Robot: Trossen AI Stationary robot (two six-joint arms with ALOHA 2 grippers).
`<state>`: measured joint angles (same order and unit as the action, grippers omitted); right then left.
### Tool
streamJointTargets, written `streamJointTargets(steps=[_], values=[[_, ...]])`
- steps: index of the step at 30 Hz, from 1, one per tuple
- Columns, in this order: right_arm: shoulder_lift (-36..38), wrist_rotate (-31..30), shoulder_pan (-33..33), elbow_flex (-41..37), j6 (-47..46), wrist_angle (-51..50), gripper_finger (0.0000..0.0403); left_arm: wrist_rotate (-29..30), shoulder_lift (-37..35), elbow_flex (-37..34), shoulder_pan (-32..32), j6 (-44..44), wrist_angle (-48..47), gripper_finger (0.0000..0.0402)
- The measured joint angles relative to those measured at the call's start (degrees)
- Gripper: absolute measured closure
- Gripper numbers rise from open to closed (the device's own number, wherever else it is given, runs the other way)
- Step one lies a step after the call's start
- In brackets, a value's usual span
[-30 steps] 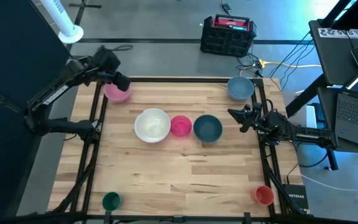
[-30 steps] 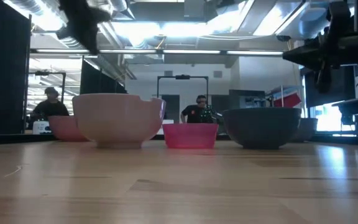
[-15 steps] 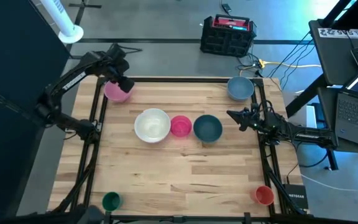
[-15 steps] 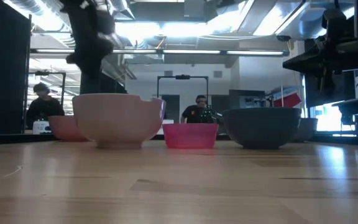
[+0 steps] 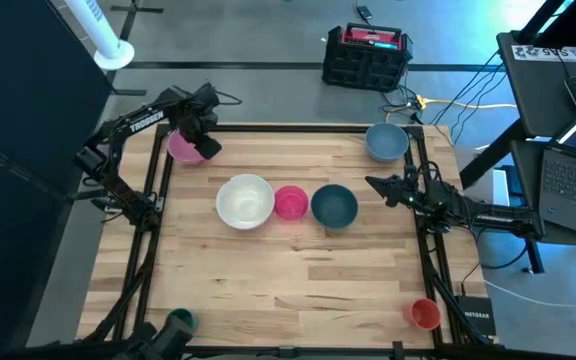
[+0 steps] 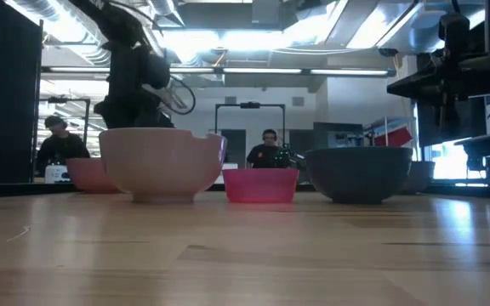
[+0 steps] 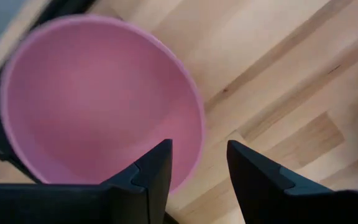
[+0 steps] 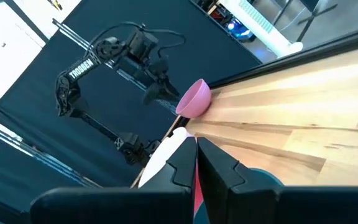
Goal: Nest bowls inside each other
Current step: Stack the pink bowl on top of the white bowl
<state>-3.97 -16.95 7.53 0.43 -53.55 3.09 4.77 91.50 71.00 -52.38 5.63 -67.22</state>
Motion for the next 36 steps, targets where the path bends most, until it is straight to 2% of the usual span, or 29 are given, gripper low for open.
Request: streamJointTargets(steps=[7,21,23,26,28,32,36], values=[[-3.03,0.48,0.0,0.0,-1.83,-0.04,0.0402,0.58,0.0,-4.51,1.76,-1.3,3.92,0.0263],[-5.97,1.97,0.0,0.0,-3.19,-0.22,0.0402,2.16,-0.04,-11.88,1.27,-0.81,10.51,0.0268],[-5.98,1.99,0.02,0.0,-3.2,-0.22,0.0402,2.34,-0.04,-12.72,1.25,-0.62,11.17,0.0287],[-5.98,2.03,0.02,0.0,-3.18,-0.22,0.0402,2.52,-0.04,-12.85,1.25,1.64,11.34,0.036],[-6.01,2.1,0.0,0.0,-3.07,-0.24,0.0402,2.54,-0.04,-12.85,1.47,3.36,11.51,0.0389],[-6.01,2.18,0.0,0.0,-1.95,-0.26,0.0402,2.67,-0.2,-11.15,3.13,5.79,9.86,0.04],[-6.01,2.6,0.0,0.02,-1.15,-0.33,0.0402,2.68,-1.65,-4.41,6.99,8.32,5.12,0.0401]])
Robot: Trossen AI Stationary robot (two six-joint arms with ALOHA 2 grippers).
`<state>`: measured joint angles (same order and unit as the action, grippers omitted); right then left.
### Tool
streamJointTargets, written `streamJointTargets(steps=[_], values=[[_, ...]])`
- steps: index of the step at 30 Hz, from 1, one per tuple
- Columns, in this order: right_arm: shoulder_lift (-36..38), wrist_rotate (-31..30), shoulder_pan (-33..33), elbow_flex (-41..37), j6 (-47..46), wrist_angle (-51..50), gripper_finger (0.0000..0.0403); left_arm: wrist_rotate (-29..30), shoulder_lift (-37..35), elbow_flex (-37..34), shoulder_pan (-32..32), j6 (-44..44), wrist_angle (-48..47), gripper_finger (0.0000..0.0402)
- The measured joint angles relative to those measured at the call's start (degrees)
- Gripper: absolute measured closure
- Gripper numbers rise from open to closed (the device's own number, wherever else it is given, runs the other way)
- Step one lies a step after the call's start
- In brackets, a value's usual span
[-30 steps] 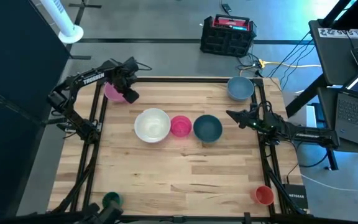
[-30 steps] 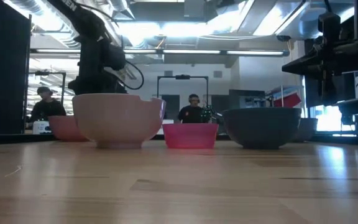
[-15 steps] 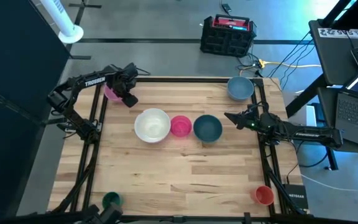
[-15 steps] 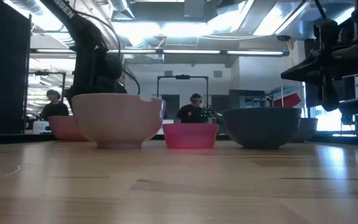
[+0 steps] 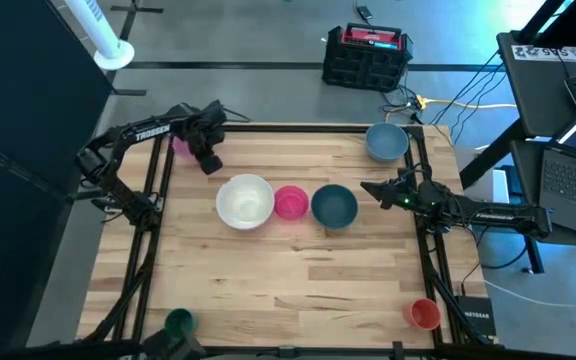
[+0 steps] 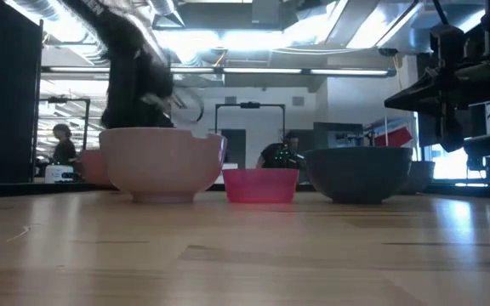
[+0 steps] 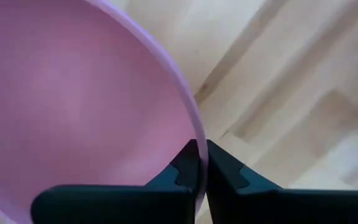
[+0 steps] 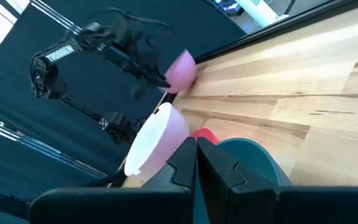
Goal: Nest bowls inside each other
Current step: Stack the pink bowl on top of the white bowl
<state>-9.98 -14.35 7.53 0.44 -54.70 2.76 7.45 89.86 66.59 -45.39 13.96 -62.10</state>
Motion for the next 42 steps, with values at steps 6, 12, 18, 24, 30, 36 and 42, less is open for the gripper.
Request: streamJointTargets(steps=[6,12,18,24,30,36,42], values=[[0.0,2.12,0.01,0.01,1.44,-0.33,0.0402,1.6,1.27,13.09,10.4,-2.51,-9.76,0.0401],[0.0,5.46,0.02,0.02,2.18,-0.87,0.0402,2.19,3.82,25.66,24.01,-9.31,-15.71,0.0401],[0.0,9.65,0.0,0.03,2.6,-1.56,0.0402,2.29,8.79,32.82,38.19,-16.66,-20.83,0.0402],[-0.02,12.4,0.02,0.03,2.67,-2.04,0.0402,2.18,13.25,29.19,46.42,-22.47,-19.07,0.0402],[-0.02,14.04,0.0,0.03,2.7,-2.33,0.0402,0.66,13.28,20.96,48.35,-25.2,-10.65,0.0401],[-0.02,14.61,0.01,0.03,2.68,-2.4,0.0402,-0.6,13.2,16.28,48.33,-25.45,-6.11,0.0398],[-0.02,14.8,0.02,0.03,2.67,-2.4,0.0402,-1.28,13.19,14.49,48.07,-25.8,-3.88,0.039]])
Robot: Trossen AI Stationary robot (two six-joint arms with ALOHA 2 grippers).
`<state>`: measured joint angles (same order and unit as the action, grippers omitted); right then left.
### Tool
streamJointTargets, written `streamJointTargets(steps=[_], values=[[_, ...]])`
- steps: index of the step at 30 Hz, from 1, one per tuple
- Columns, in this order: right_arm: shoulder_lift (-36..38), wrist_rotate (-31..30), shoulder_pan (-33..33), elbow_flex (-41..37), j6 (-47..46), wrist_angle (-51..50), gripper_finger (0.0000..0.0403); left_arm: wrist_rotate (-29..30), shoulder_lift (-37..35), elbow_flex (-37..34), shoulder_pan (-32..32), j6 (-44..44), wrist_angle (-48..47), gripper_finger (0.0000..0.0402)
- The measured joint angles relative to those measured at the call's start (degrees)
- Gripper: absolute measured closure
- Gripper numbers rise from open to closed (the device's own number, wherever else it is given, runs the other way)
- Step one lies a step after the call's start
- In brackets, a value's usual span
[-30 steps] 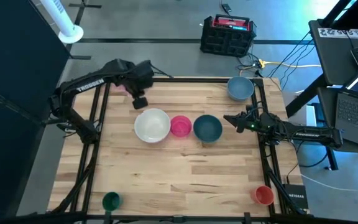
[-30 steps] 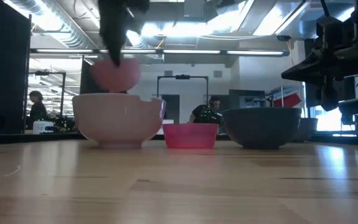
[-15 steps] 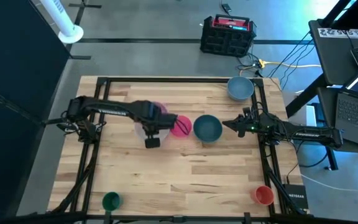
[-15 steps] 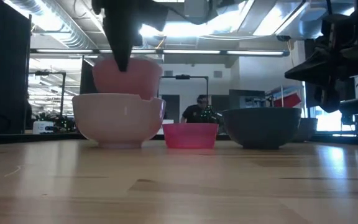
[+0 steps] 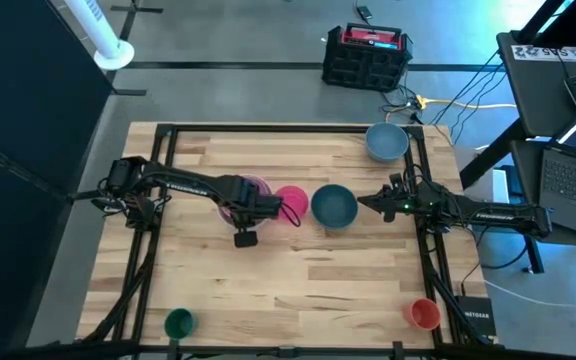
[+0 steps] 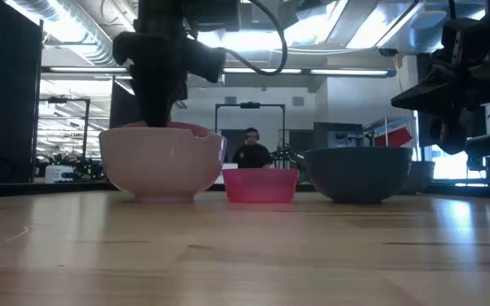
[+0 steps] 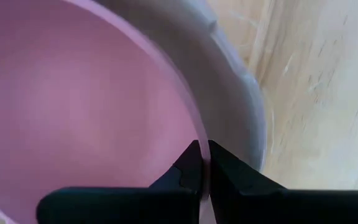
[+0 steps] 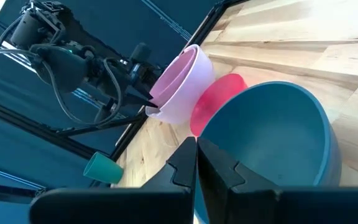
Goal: Nest bowls inside each other
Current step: Stack the pink bowl on top of the white bowl, then stack the dark blue bowl on top of the pink bowl
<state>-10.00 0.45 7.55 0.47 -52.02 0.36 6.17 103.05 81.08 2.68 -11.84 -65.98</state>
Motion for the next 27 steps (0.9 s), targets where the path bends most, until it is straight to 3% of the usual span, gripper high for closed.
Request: streamJointTargets(steps=[4,11,20,27], values=[[0.0,0.08,0.01,0.0,0.01,0.0,0.0402,-0.38,-0.01,-0.9,-0.29,-0.4,1.15,0.0378],[0.0,0.08,0.01,0.0,0.02,0.02,0.0402,-0.84,-0.05,-0.03,-0.37,-0.76,0.15,0.031],[0.0,0.68,0.01,0.0,5.64,5.89,0.0402,-2.02,-0.81,13.18,-0.37,-1.4,-9.49,0.0268],[-12.51,-0.44,0.02,13.1,16.01,-2.31,0.0382,5.2,-3.45,18.82,-1.12,0.26,-12.33,0.0267]])
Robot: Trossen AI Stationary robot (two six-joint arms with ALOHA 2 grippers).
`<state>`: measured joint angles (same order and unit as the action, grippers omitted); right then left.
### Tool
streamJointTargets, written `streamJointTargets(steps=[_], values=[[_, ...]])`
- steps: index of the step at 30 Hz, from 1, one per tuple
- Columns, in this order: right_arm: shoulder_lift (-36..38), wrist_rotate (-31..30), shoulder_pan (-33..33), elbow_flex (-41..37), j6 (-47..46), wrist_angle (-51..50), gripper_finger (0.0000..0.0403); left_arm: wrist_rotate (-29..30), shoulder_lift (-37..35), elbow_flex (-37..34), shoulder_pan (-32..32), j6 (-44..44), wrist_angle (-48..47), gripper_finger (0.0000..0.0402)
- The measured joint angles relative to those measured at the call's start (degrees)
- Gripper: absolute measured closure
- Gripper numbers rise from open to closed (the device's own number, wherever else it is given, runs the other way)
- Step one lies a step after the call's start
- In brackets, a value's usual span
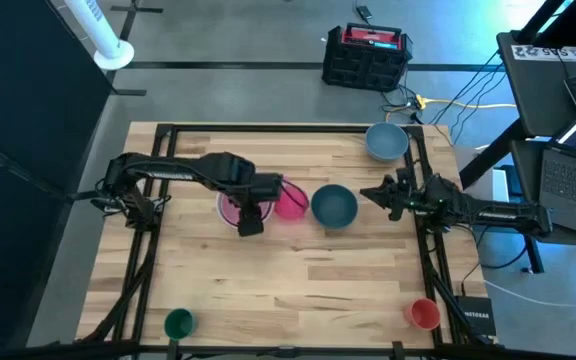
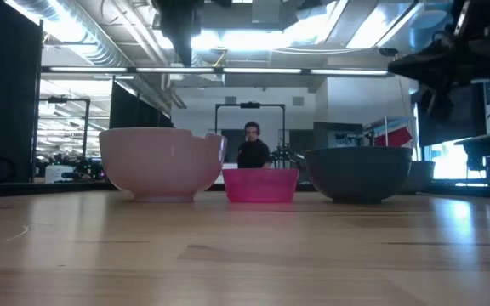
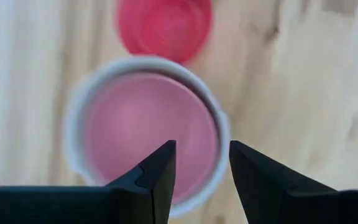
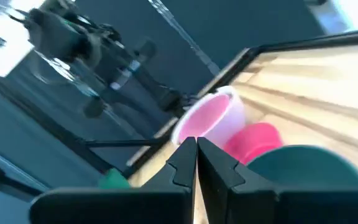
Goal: Nest bowls inside each other
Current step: Stack the dark blue bowl on top of the pink bowl
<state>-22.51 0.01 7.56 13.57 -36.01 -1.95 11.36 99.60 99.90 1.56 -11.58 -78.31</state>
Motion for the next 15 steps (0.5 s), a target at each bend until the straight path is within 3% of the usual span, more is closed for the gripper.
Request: streamJointTargets(steps=[6,10,15], values=[[-11.41,-1.06,0.01,11.92,9.2,-8.16,0.0362,7.31,-2.65,3.64,-0.82,1.55,-1.78,0.0267],[-29.52,-6.97,2.51,27.51,18.7,-23.94,0.0307,8.29,-4.31,3.7,-3.11,2.82,-2.38,0.0267],[-50.38,-6.95,9.41,39.96,29.77,-41.69,0.0229,8.32,-6.36,3.68,-5.19,4.32,-3.94,0.0267]])
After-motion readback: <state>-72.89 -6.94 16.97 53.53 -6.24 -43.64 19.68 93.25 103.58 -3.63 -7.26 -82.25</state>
